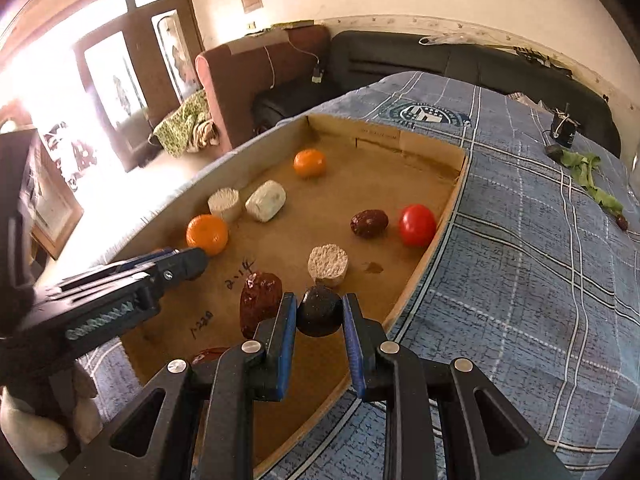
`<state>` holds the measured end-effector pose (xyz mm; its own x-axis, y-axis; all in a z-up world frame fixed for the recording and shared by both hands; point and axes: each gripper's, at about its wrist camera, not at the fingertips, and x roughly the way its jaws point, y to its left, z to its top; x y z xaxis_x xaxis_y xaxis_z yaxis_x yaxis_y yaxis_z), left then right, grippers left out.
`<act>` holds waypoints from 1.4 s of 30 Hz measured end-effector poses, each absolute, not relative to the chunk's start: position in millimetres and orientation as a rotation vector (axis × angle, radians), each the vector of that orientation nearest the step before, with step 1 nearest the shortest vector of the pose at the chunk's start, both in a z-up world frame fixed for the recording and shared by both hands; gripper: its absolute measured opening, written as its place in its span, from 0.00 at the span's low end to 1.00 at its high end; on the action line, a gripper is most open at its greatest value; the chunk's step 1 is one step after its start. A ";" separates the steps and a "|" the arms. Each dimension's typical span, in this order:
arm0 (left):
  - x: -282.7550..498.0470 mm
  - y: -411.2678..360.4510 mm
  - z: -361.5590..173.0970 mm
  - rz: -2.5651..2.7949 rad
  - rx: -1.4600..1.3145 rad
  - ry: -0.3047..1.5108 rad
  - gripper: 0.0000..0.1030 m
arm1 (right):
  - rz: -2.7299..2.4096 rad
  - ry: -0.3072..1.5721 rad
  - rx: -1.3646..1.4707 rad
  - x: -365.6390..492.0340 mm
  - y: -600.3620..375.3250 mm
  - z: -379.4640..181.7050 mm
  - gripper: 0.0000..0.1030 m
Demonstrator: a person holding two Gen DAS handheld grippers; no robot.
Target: Organize fruits
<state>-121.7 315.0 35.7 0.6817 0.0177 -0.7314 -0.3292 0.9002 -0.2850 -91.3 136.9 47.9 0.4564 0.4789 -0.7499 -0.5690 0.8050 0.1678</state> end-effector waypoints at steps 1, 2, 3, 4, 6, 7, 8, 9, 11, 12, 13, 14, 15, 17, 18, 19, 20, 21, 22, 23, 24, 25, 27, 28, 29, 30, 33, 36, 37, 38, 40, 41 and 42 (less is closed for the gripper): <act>-123.6 316.4 37.3 0.199 -0.425 0.798 0.36 | 0.647 0.881 -0.117 -92.3 138.0 47.6 0.26; -126.3 317.9 40.0 0.198 -0.435 0.787 0.41 | 0.646 0.872 -0.122 -93.1 138.1 47.2 0.26; -128.0 319.0 42.3 0.201 -0.438 0.779 0.44 | 0.645 0.870 -0.124 -95.1 138.7 48.9 0.26; -130.8 319.5 45.9 0.211 -0.436 0.769 0.45 | 0.647 0.868 -0.123 -95.9 137.8 49.9 0.26; -135.4 319.8 52.7 0.217 -0.434 0.751 0.50 | 0.646 0.861 -0.119 -96.4 135.2 53.6 0.26; -137.5 319.9 56.2 0.219 -0.436 0.741 0.51 | 0.646 0.856 -0.112 -98.2 132.0 56.9 0.26; -141.4 319.5 61.1 0.224 -0.434 0.727 0.54 | 0.646 0.852 -0.105 -99.5 130.3 59.7 0.27; -143.9 318.9 64.4 0.229 -0.430 0.717 0.56 | 0.642 0.843 -0.089 -101.0 124.0 64.8 0.27; -149.9 316.4 72.4 0.241 -0.416 0.691 0.58 | 0.625 0.828 -0.052 -104.5 110.5 73.3 0.32; -153.4 314.3 77.0 0.249 -0.406 0.675 0.61 | 0.609 0.818 -0.029 -106.4 101.8 77.4 0.40; -156.8 311.2 81.7 0.256 -0.394 0.659 0.62 | 0.594 0.805 -0.006 -108.7 92.5 81.3 0.44; -158.5 308.6 85.2 0.261 -0.385 0.647 0.65 | 0.575 0.791 0.016 -111.6 83.0 85.4 0.51; -161.6 303.9 89.8 0.271 -0.369 0.629 0.66 | 0.558 0.782 0.031 -114.0 75.5 87.8 0.53; -166.7 292.4 98.4 0.292 -0.324 0.592 0.67 | 0.522 0.766 0.058 -118.8 60.4 92.1 0.54; -171.0 284.4 103.6 0.312 -0.291 0.566 0.68 | 0.502 0.761 0.073 -122.5 51.7 93.8 0.54; -176.4 275.8 109.3 0.337 -0.255 0.533 0.69 | 0.494 0.757 0.079 -124.5 47.6 95.0 0.54; -180.6 269.9 113.4 0.357 -0.232 0.506 0.73 | 0.481 0.753 0.085 -127.9 43.2 95.9 0.56; -187.9 261.7 119.8 0.392 -0.200 0.463 0.82 | 0.467 0.745 0.087 -132.4 38.9 96.7 0.59; -194.7 254.9 125.5 0.425 -0.174 0.421 0.87 | 0.463 0.739 0.088 -135.6 36.9 97.2 0.60; -202.8 248.0 131.7 0.459 -0.148 0.373 0.97 | 0.460 0.730 0.088 -139.9 35.0 97.8 0.61; -213.6 238.8 139.4 0.493 -0.118 0.308 1.00 | 0.460 0.724 0.086 -142.8 33.8 98.3 0.61; -219.6 233.8 142.8 0.507 -0.105 0.274 1.00 | 0.460 0.718 0.084 -146.3 31.5 98.9 0.61; -232.1 221.0 147.2 0.541 -0.073 0.202 1.00 | 0.462 0.708 0.077 -153.1 31.3 99.6 0.64; -233.1 216.5 148.4 0.547 -0.061 0.200 1.00 | 0.466 0.704 0.076 -156.0 31.8 99.9 0.64; -232.4 213.5 148.9 0.545 -0.049 0.209 1.00 | 0.468 0.702 0.077 -157.4 31.5 99.9 0.65; -229.6 208.7 148.4 0.525 -0.030 0.236 1.00 | 0.473 0.699 0.079 -159.8 31.5 99.8 0.65; -221.3 202.4 144.5 0.465 -0.027 0.310 1.00 | 0.472 0.698 0.065 -164.7 31.8 97.8 0.67; -212.5 199.5 137.8 0.439 -0.046 0.382 1.00 | 0.458 0.695 0.057 -169.0 29.9 95.8 0.69; -212.0 198.9 135.8 0.428 -0.053 0.394 1.00 | 0.455 0.694 0.057 -169.9 28.3 95.1 0.70; -209.8 198.9 134.0 0.407 -0.066 0.413 1.00 | 0.452 0.693 0.057 -170.6 27.4 94.9 0.72; -207.0 198.3 130.8 0.386 -0.078 0.441 1.00 | 0.444 0.690 0.055 -171.2 26.0 94.9 0.72; -205.0 198.2 129.5 0.372 -0.085 0.457 1.00 | 0.441 0.690 0.052 -171.0 25.7 94.7 0.72; -203.7 198.5 128.2 0.360 -0.090 0.471 1.00 | 0.439 0.691 0.051 -170.9 25.6 94.4 0.73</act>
